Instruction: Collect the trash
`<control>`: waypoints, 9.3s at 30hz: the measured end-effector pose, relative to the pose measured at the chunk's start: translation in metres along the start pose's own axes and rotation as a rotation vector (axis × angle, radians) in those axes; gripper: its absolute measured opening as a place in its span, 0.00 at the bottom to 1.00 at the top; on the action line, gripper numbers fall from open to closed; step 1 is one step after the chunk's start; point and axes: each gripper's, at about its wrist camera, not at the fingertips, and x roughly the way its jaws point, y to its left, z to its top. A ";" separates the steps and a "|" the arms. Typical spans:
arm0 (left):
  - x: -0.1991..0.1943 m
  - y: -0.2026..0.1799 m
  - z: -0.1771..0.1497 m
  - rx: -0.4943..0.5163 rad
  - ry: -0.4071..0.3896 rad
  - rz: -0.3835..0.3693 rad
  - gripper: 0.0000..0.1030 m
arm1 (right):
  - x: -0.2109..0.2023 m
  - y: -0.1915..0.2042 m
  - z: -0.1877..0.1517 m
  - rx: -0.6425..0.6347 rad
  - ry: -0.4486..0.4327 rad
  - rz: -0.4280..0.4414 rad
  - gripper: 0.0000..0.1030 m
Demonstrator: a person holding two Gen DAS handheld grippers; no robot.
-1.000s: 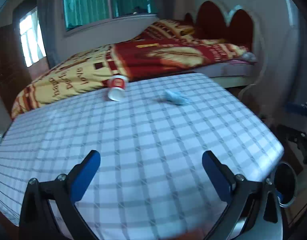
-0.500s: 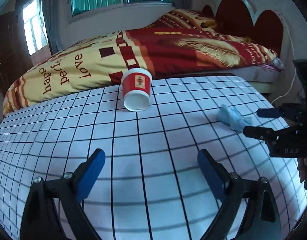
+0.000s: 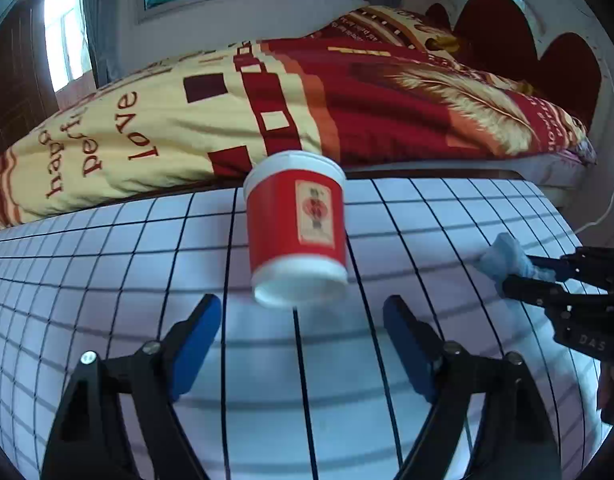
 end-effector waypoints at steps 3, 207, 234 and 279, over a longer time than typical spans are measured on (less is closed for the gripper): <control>0.016 0.000 0.010 -0.007 0.014 0.005 0.78 | 0.004 -0.005 0.009 0.026 -0.012 0.009 0.33; -0.411 -0.305 -0.299 0.342 -0.222 -0.360 1.00 | -0.520 0.031 -0.503 0.456 -0.317 -0.568 1.00; -0.417 -0.309 -0.296 0.355 -0.244 -0.367 1.00 | -0.520 0.033 -0.503 0.449 -0.314 -0.579 1.00; -0.417 -0.313 -0.295 0.375 -0.252 -0.409 1.00 | -0.519 0.031 -0.504 0.444 -0.304 -0.580 1.00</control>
